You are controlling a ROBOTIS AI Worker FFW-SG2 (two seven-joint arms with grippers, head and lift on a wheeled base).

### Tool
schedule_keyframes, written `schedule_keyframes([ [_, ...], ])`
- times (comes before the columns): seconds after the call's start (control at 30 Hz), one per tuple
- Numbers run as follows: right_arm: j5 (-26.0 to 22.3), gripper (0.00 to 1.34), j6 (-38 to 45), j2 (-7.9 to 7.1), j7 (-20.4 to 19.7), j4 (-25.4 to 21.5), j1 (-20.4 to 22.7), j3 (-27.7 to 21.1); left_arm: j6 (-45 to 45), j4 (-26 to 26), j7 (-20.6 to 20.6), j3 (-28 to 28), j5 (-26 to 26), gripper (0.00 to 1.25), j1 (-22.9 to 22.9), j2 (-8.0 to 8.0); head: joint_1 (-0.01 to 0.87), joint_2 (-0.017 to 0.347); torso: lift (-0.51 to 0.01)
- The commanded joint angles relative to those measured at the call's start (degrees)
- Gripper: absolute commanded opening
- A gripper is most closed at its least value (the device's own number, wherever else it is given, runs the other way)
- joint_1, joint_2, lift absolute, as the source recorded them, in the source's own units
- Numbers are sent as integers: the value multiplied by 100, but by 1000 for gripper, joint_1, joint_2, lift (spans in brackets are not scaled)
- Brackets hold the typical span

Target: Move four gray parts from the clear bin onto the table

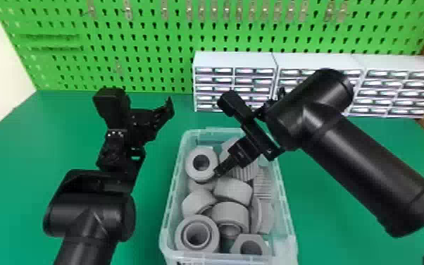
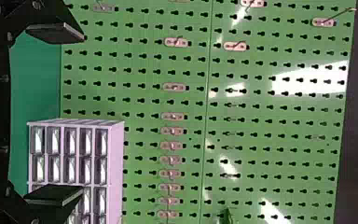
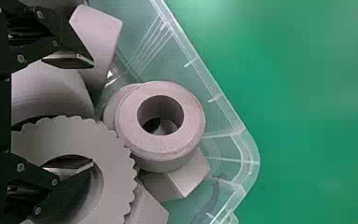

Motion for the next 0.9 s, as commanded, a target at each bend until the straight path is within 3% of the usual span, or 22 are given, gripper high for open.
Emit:
schedule_keyframes([
  [0.0,-2,822,53,-11,2,29,15,-4,-4,0,27,-26,39,1106,17,37,693,72,-52],
  [0.1,-2,796,96,-20,2,38,24,5,-4,0,36,-26,48,1106,17,45,693,72,-52],
  [0.3,77,540,246,-11,2,38,6,31,-13,-9,54,-35,83,1106,17,72,693,72,-52],
  [0.57,77,367,202,6,2,12,-2,31,-13,-9,71,-44,101,1106,35,81,693,72,-52],
  [0.87,50,345,202,15,10,-50,-29,-12,-13,-9,80,-35,101,1106,52,81,693,72,-52],
])
